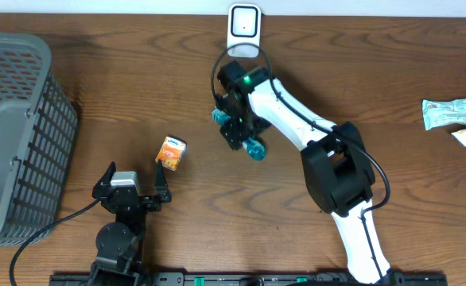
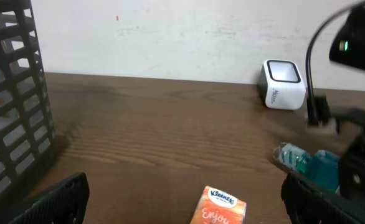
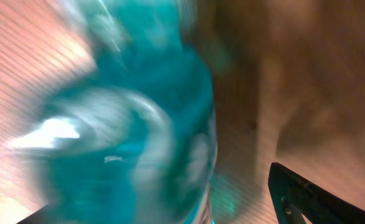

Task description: Scan the item barcode

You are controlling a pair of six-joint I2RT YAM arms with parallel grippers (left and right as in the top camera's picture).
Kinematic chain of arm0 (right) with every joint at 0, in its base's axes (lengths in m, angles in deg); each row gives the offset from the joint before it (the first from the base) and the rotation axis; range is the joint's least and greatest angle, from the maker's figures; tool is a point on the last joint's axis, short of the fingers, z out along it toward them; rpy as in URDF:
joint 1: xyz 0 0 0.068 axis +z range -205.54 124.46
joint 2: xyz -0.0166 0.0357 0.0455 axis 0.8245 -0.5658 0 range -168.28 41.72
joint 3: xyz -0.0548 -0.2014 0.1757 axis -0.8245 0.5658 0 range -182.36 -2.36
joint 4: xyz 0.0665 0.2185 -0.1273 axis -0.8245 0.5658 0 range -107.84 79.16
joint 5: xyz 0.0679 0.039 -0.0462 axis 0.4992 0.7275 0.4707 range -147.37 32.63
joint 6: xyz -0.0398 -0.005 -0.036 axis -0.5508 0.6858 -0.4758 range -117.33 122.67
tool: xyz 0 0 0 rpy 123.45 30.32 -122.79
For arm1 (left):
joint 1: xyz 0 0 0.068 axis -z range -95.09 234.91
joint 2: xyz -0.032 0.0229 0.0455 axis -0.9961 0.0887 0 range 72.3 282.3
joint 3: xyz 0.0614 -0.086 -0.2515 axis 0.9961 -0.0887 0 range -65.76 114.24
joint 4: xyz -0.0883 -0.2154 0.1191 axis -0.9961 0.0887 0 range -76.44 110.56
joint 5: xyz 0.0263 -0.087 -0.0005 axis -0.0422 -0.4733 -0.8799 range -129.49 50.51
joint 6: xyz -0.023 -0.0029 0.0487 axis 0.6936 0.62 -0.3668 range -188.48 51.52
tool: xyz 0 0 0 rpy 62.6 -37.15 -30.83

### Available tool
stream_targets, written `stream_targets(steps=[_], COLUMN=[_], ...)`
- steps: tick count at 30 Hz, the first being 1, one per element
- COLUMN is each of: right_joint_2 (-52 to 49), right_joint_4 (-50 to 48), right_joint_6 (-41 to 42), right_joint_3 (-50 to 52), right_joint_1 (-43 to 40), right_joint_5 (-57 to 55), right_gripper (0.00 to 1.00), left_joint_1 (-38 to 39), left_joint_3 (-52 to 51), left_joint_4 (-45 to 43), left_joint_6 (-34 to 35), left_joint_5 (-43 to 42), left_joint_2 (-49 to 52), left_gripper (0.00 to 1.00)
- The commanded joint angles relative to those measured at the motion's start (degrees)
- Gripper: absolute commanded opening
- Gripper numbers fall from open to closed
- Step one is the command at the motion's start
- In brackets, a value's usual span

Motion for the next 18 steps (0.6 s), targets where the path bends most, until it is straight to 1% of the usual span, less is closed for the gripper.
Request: stream_targets(steps=[1,3,5,6,7,9,12,14,16,18], right_joint_2=[-0.3,-0.3,0.0,0.3,1.4,4.5,11.7,20.3,26.7,32.1], right_joint_4=[0.7,1.4,3.5,4.9,7.4,11.1,14.7,18.3,19.4,17.8], right_joint_6=[1.9,1.9,1.9,2.0,2.0,3.3,3.9,6.1,11.1,14.9], right_joint_3=[-6.3,-7.7,-9.6,-10.7,-12.4,-14.2,-14.2,-13.4,-9.7,-2.8], right_joint_1=[0.0,0.0,0.0,0.0,0.0,-0.2,-0.5,-0.8,-0.7,-0.5], right_joint_5=[0.3,0.3,0.3,0.3,0.1,-2.1,-4.0,-6.6,-13.8,-18.3], right_gripper=[0.8,0.81,0.85,0.91,0.99,0.99,0.99,0.99,0.99,0.99], left_joint_1=[0.0,0.0,0.0,0.0,0.0,0.0,0.0,0.0,0.0,0.0], left_joint_3=[-1.3,-1.3,-1.3,-1.3,-1.3,-1.3,-1.3,-1.3,-1.3,-1.3], left_joint_4=[1.8,1.8,1.8,1.8,1.8,1.8,1.8,1.8,1.8,1.8], left_joint_6=[-0.1,-0.1,-0.1,-0.1,-0.1,-0.1,-0.1,-0.1,-0.1,-0.1], left_joint_5=[0.3,0.3,0.3,0.3,0.3,0.3,0.3,0.3,0.3,0.3], left_joint_2=[-0.2,-0.2,-0.2,-0.2,-0.2,-0.2,-0.2,-0.2,-0.2,-0.2], left_gripper=[0.98,0.98,0.98,0.98,0.98,0.98,0.98,0.98,0.98,0.98])
